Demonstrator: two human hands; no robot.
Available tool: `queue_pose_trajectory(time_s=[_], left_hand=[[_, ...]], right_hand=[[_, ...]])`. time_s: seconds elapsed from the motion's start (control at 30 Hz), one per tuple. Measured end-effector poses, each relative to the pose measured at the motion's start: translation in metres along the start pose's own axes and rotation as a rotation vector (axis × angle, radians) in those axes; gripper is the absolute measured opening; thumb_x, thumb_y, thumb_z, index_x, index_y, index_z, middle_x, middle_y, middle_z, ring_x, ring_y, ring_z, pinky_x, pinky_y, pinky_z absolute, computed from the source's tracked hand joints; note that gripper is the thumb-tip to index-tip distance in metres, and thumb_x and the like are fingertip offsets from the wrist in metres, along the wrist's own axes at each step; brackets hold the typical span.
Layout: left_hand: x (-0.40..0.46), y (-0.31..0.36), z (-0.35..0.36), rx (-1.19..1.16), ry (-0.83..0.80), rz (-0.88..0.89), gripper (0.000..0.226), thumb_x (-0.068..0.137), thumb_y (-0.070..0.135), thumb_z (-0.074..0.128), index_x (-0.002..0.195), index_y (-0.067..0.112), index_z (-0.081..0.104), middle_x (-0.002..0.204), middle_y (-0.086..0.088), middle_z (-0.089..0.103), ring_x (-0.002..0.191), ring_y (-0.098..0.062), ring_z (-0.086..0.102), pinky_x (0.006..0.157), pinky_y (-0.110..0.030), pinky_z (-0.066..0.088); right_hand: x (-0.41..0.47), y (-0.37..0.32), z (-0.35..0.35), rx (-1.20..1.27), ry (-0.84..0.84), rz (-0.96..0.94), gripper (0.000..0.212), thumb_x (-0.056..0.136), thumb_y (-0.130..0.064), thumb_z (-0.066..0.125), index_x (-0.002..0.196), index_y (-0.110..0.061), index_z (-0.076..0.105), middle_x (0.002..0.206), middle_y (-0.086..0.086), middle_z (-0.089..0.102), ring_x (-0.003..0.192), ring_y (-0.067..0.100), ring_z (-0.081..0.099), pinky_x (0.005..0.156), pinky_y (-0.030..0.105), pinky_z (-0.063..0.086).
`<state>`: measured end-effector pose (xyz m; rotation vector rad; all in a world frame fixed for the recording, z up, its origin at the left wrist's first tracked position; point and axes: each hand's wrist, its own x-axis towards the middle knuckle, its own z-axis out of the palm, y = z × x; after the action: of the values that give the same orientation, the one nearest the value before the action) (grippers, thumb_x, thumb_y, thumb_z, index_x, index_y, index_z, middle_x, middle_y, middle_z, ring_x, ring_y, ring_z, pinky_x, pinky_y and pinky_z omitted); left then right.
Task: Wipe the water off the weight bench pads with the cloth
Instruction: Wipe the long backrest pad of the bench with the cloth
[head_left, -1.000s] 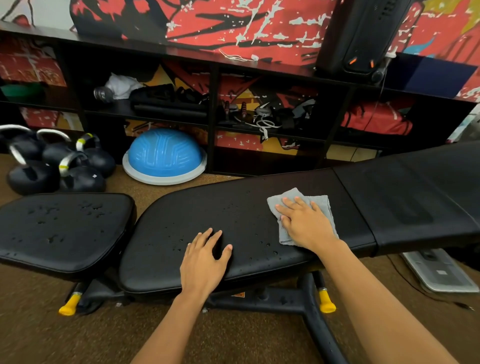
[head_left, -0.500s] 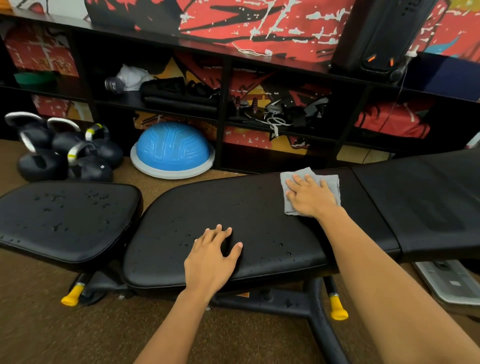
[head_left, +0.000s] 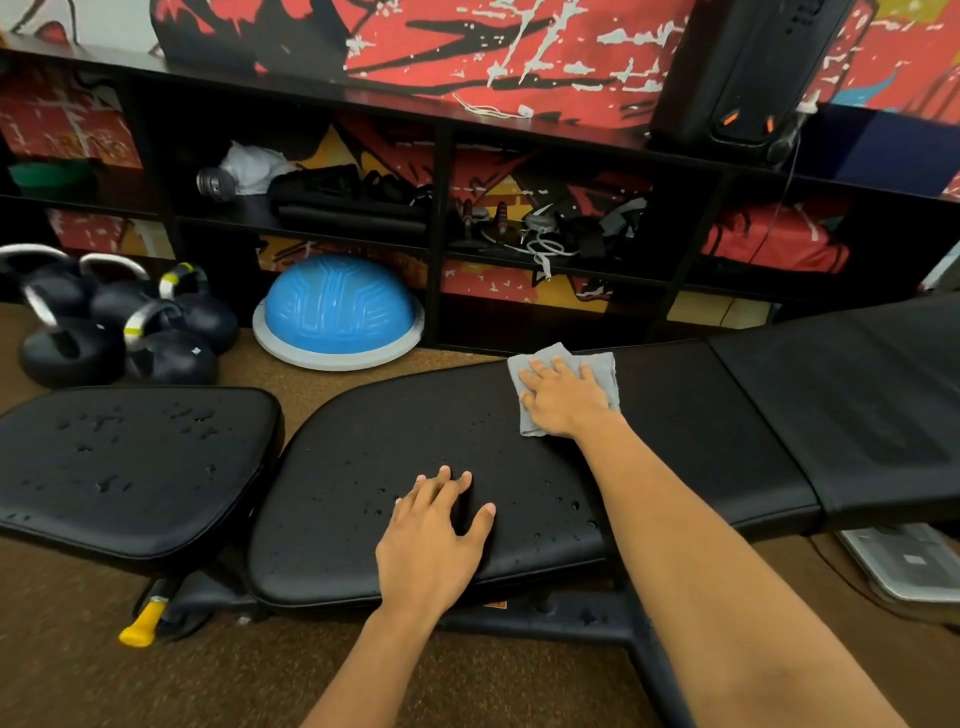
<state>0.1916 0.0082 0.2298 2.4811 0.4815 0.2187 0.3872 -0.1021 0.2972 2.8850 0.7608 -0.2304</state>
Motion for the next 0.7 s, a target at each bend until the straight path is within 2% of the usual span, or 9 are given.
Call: queue_pose_trajectory(time_s=[0.43,0.53,0.7], left_hand=[[0.000,0.001,-0.002,-0.001,-0.010,-0.002,0.052,0.089,0.062,0.036,0.138,0.043,0.037,0.151,0.019,0.027,0.142,-0.006,0.018,0.109,-0.034,0.032],[0.000,0.000,-0.001,-0.029,-0.016,0.003,0.052,0.089,0.061,0.038,0.138,0.041,0.038,0.151,0.017,0.029,0.142,-0.007,0.018,0.112,-0.034,0.028],[0.003,0.002,-0.005,-0.051,0.002,0.004,0.052,0.090,0.059,0.039,0.136,0.037,0.044,0.148,0.014,0.036,0.140,-0.009,0.026,0.111,-0.035,0.028]], right_hand=[[-0.036,-0.007,0.011,0.023,0.011,-0.080,0.048,0.102,-0.030,0.020,0.149,-0.024,0.018,0.160,-0.003,0.009,0.147,0.023,0.003,0.116,0.050,0.004],[-0.051,-0.001,0.008,0.042,0.008,-0.082,0.046,0.103,-0.027,0.020,0.149,-0.024,0.020,0.159,-0.004,0.010,0.147,0.022,0.004,0.116,0.048,0.004],[-0.074,0.012,0.002,0.090,0.025,-0.066,0.045,0.103,-0.023,0.021,0.148,-0.025,0.024,0.159,-0.005,0.013,0.147,0.020,0.006,0.117,0.047,0.005]])
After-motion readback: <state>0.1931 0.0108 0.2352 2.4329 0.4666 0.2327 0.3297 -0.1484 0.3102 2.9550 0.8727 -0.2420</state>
